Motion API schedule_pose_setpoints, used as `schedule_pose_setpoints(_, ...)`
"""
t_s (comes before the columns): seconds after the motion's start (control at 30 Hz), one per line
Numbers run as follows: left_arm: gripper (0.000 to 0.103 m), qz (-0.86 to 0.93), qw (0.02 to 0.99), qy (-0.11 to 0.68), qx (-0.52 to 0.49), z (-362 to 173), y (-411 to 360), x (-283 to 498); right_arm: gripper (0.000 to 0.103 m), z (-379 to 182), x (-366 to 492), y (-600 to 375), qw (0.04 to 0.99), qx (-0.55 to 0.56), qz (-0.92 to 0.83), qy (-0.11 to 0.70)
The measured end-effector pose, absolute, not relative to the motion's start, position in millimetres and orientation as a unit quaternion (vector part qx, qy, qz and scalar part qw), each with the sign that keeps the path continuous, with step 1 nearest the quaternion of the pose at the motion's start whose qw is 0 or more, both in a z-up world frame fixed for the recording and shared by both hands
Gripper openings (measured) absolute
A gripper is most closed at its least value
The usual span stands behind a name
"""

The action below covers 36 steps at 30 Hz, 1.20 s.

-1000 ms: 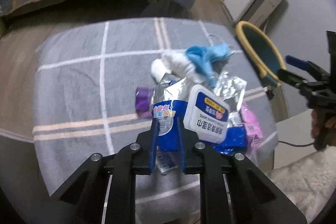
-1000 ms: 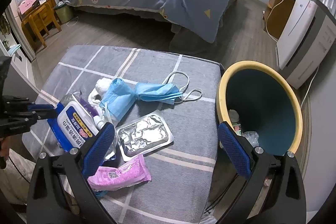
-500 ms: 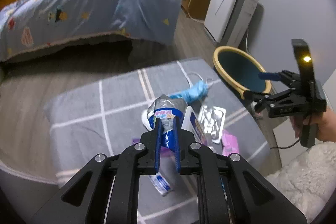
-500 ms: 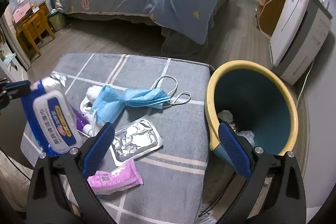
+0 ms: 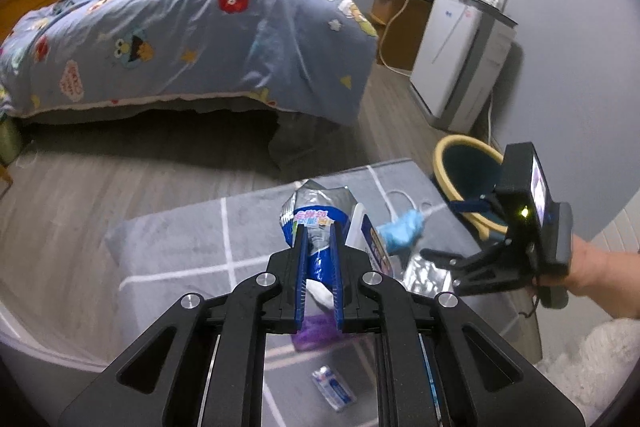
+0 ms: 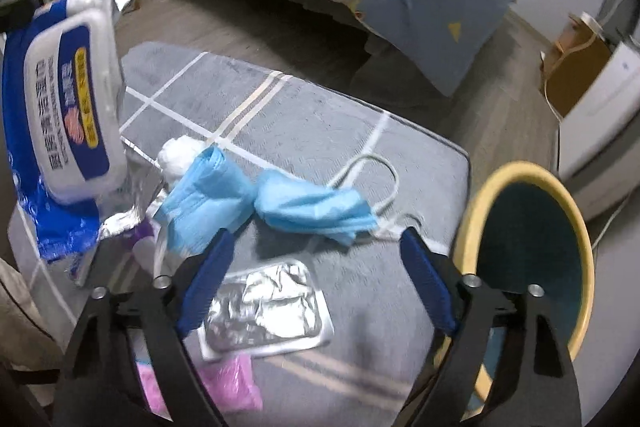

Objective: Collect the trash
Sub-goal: 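Grasp the blue wet-wipes pack with the left gripper while the right grasps the blue mask, then carry wet-wipes pack and blue mask over the bin and open both grippers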

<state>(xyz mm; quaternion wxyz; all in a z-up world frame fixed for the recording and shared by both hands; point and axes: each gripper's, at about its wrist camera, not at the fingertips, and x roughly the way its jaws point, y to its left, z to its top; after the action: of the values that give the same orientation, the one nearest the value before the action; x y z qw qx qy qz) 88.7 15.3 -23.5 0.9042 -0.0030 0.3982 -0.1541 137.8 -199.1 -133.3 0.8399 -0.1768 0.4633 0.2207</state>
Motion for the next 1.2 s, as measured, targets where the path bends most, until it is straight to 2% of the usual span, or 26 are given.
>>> schedule_pose_setpoints(0.17,0.011,-0.142,0.903,0.405,-0.014,-31,25,104,0.059,-151,153,-188,0.831,-0.198,0.228,0.467)
schedule_pose_setpoints(0.27,0.011,-0.139,0.9,0.411,-0.025,-35,29,111,0.033,-157,160,-187,0.825,-0.191,0.24,0.474)
schedule_pose_setpoints(0.3,0.011,-0.139,0.9,0.412,-0.027,-36,29,112,0.019,-157,161,-187,0.822,-0.184,0.246,0.479)
schedule_pose_setpoints(0.33,0.011,-0.14,0.9,0.412,-0.028,-37,29,113,0.013,-157,161,-186,0.822,-0.181,0.249,0.48)
schedule_pose_setpoints(0.4,0.011,-0.142,0.899,0.413,-0.027,-38,28,115,0.008,-153,159,-188,0.823,-0.172,0.255,0.477)
schedule_pose_setpoints(0.97,0.011,-0.171,0.912,0.373,-0.002,3,-12,111,0.007,-64,139,-276,0.871,-0.046,0.214,0.439)
schedule_pose_setpoints(1.2,0.011,-0.196,0.912,0.359,0.018,22,-52,116,0.007,-53,129,-328,0.887,-0.015,0.17,0.428)
